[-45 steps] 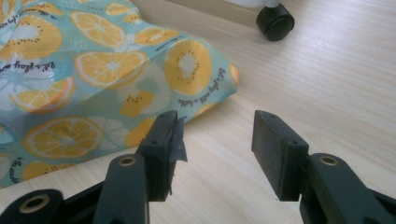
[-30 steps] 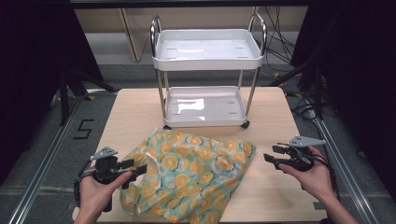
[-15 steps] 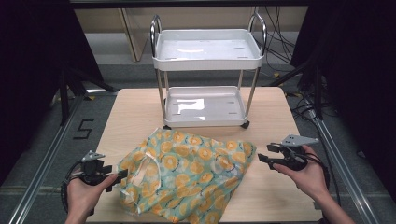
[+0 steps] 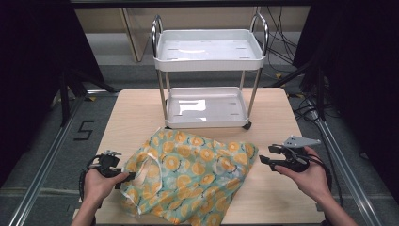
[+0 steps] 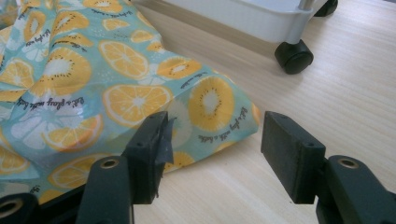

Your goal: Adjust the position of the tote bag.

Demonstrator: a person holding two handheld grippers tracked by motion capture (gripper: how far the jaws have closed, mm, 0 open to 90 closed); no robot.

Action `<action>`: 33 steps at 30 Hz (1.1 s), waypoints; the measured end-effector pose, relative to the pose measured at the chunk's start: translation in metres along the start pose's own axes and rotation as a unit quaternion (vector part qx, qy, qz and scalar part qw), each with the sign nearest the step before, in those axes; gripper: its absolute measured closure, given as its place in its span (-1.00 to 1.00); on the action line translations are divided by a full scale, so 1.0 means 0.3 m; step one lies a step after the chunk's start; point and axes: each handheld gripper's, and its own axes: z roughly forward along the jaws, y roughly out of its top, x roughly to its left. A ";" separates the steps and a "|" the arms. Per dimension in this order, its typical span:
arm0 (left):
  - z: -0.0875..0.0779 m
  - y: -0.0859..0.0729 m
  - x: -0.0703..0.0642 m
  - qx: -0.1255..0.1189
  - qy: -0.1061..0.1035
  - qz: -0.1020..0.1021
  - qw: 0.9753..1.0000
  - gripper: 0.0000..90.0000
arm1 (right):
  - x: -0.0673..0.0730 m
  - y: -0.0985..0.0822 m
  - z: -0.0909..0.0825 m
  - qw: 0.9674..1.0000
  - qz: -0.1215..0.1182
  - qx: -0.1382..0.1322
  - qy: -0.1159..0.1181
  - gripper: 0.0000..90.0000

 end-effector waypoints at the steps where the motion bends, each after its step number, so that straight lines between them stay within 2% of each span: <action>1: 0.010 0.017 -0.004 0.017 0.001 0.019 1.000 0.12 | 0.006 -0.001 0.000 1.000 0.014 0.002 0.004 -0.06; 2: 0.010 0.017 -0.004 0.017 0.001 0.019 1.000 0.19 | 0.006 -0.001 0.000 1.000 0.014 0.002 0.004 -0.06; 4: 0.022 0.026 -0.013 0.028 -0.002 0.032 0.999 0.25 | 0.006 -0.004 -0.001 1.000 0.015 0.003 0.002 -0.06; 5: 0.030 0.029 -0.020 0.027 -0.003 0.033 0.999 0.38 | 0.003 -0.005 0.000 1.000 0.013 0.005 0.005 -0.06; 6: 0.033 0.032 -0.026 0.031 -0.003 0.036 0.999 0.38 | 0.003 -0.005 0.000 1.000 0.013 0.005 0.005 -0.06; 7: 0.038 0.038 -0.034 0.039 0.002 0.047 0.998 0.48 | -0.002 -0.007 0.001 1.000 0.001 0.004 0.000 -0.07; 8: 0.038 0.038 -0.034 0.039 0.002 0.047 0.998 0.53 | -0.002 -0.007 0.001 1.000 0.001 0.004 0.000 -0.07; 9: 0.039 0.045 -0.041 0.044 0.004 0.054 0.998 0.58 | 0.005 -0.009 0.002 1.000 0.015 0.007 0.004 -0.07; 12: 0.041 0.047 -0.046 0.038 0.007 0.048 0.998 0.73 | 0.006 -0.010 0.003 1.000 0.014 0.007 0.005 -0.07; 13: 0.037 0.052 -0.044 0.046 0.011 0.055 0.997 0.73 | 0.007 -0.010 0.003 1.000 0.014 0.007 0.007 -0.07; 15: 0.043 0.055 -0.046 0.040 0.010 0.047 0.998 0.86 | 0.008 -0.011 0.005 1.000 0.012 0.009 0.006 -0.07; 16: 0.043 0.055 -0.044 0.039 0.008 0.054 0.998 0.86 | 0.008 -0.011 0.005 1.000 0.012 0.009 0.006 -0.07; 18: 0.042 0.059 -0.054 0.040 0.010 0.049 0.998 0.93 | 0.009 -0.011 0.007 1.000 0.012 0.009 0.006 -0.07; 19: 0.041 0.061 -0.054 0.038 0.003 0.056 0.998 0.97 | 0.010 -0.009 0.009 1.000 0.013 0.009 0.010 -0.07; 20: 0.040 0.062 -0.061 0.036 0.006 0.054 0.998 0.97 | 0.010 -0.009 0.009 1.000 0.013 0.009 0.010 -0.07; 22: 0.037 0.067 -0.066 0.036 -0.001 0.062 0.997 0.98 | 0.012 0.002 0.007 1.000 0.014 0.014 0.009 -0.07; 24: 0.037 0.069 -0.074 0.030 -0.006 0.064 0.997 0.99 | 0.012 0.019 0.012 1.000 0.006 0.004 0.010 -0.07; 25: 0.036 0.072 -0.085 0.027 -0.003 0.056 0.998 0.99 | 0.019 0.041 0.017 1.000 0.004 -0.002 0.013 -0.07; 26: 0.036 0.072 -0.085 0.027 -0.003 0.056 0.998 0.99 | 0.019 0.041 0.017 1.000 0.004 -0.002 0.013 -0.07; 27: 0.035 0.077 -0.086 0.028 -0.003 0.060 0.998 0.99 | 0.027 0.066 0.023 1.000 -0.006 -0.006 0.015 -0.07; 30: 0.030 0.089 -0.100 0.018 -0.006 0.062 0.998 0.99 | 0.040 0.091 0.032 1.000 -0.013 -0.009 0.020 -0.07; 31: 0.026 0.094 -0.105 0.012 -0.008 0.067 0.998 0.99 | 0.051 0.112 0.044 0.999 -0.026 -0.012 0.023 -0.07; 33: 0.013 0.103 -0.126 0.001 -0.010 0.069 0.998 0.99 | 0.068 0.129 0.055 0.999 -0.027 -0.005 0.031 -0.07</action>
